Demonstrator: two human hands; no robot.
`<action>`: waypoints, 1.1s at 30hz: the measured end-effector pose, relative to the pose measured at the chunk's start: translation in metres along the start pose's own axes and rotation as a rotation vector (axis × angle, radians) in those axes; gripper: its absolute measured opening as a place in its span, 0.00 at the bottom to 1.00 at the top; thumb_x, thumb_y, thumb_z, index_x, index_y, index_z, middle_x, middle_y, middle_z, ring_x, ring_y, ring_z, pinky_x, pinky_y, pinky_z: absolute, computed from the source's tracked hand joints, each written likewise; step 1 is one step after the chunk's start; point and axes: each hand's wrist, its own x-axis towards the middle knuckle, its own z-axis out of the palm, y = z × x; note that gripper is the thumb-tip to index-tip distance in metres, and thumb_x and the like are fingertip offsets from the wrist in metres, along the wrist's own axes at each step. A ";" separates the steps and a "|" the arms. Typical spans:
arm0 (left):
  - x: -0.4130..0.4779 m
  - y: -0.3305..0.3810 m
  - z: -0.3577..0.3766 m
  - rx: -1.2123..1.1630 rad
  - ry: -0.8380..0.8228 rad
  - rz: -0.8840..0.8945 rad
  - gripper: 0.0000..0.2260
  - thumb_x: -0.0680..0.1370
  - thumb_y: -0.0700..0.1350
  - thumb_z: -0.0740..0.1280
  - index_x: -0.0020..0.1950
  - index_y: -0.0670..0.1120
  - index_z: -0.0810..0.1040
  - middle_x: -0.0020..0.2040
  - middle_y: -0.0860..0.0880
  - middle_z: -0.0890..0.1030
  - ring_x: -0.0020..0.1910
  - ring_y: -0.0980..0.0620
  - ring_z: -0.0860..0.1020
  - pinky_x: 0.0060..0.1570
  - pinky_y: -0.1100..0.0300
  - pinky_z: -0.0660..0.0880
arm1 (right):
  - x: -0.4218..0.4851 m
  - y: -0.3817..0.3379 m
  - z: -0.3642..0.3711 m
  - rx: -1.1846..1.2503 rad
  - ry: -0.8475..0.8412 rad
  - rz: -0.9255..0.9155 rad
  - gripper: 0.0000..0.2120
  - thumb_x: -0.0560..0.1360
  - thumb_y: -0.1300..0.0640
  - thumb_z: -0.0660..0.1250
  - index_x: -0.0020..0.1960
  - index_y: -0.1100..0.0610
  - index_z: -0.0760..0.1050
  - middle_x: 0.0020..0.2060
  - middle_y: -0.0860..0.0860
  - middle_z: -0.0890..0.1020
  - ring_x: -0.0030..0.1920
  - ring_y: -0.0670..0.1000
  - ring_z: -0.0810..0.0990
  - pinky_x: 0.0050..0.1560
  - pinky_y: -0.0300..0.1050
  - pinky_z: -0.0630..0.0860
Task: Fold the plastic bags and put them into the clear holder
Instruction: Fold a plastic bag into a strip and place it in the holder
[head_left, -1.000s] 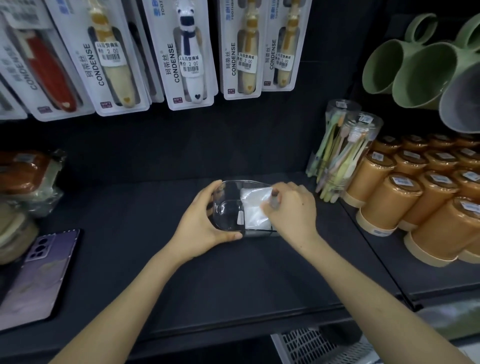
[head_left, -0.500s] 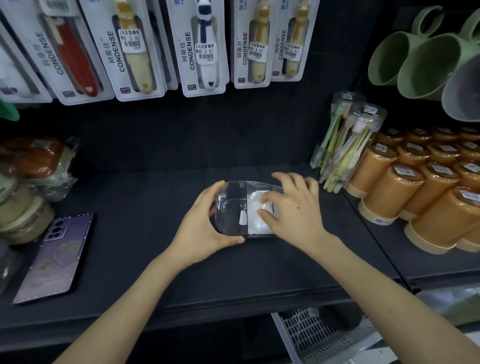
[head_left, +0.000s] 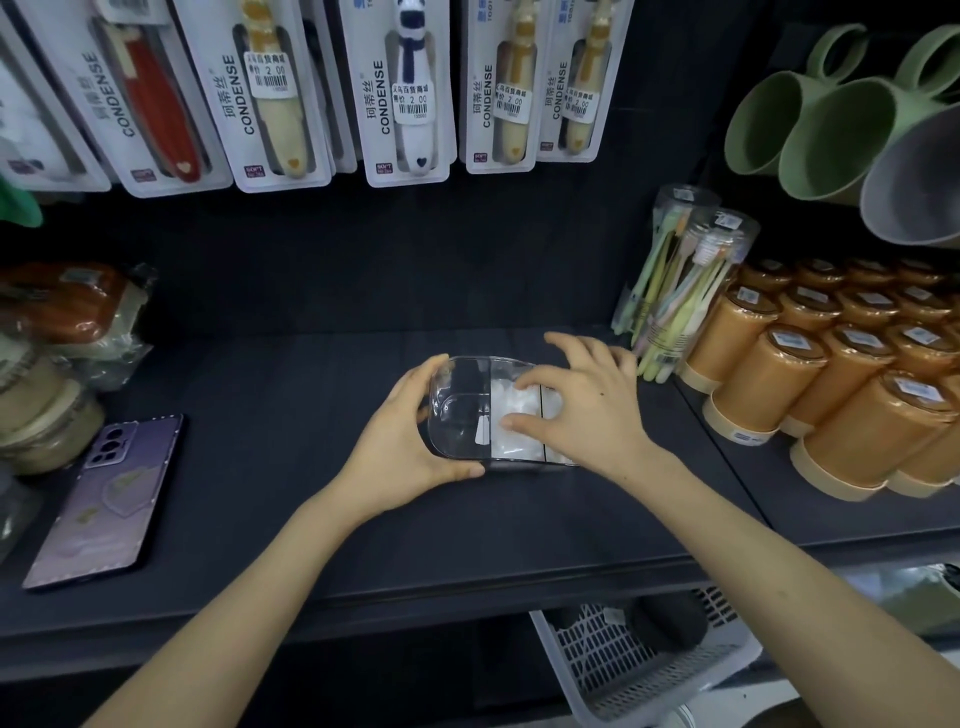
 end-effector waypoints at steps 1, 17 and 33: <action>0.000 0.000 0.000 0.004 -0.002 0.005 0.48 0.60 0.37 0.82 0.73 0.51 0.62 0.66 0.60 0.66 0.58 0.79 0.67 0.55 0.78 0.68 | 0.001 -0.003 0.003 -0.002 -0.002 -0.008 0.25 0.60 0.28 0.61 0.46 0.43 0.83 0.65 0.53 0.76 0.64 0.58 0.72 0.62 0.51 0.53; 0.005 -0.002 -0.003 0.030 0.002 -0.018 0.47 0.60 0.39 0.82 0.74 0.51 0.61 0.67 0.60 0.67 0.60 0.77 0.67 0.60 0.73 0.69 | 0.001 -0.002 -0.006 -0.044 -0.147 0.040 0.25 0.64 0.32 0.70 0.60 0.36 0.77 0.75 0.49 0.60 0.75 0.53 0.55 0.73 0.58 0.44; 0.073 -0.009 0.003 -0.032 -0.051 -0.160 0.51 0.60 0.38 0.83 0.77 0.46 0.59 0.70 0.53 0.69 0.67 0.55 0.69 0.67 0.55 0.70 | -0.028 0.021 -0.031 0.047 -0.019 0.184 0.16 0.68 0.40 0.72 0.52 0.45 0.82 0.64 0.48 0.75 0.65 0.54 0.70 0.63 0.52 0.58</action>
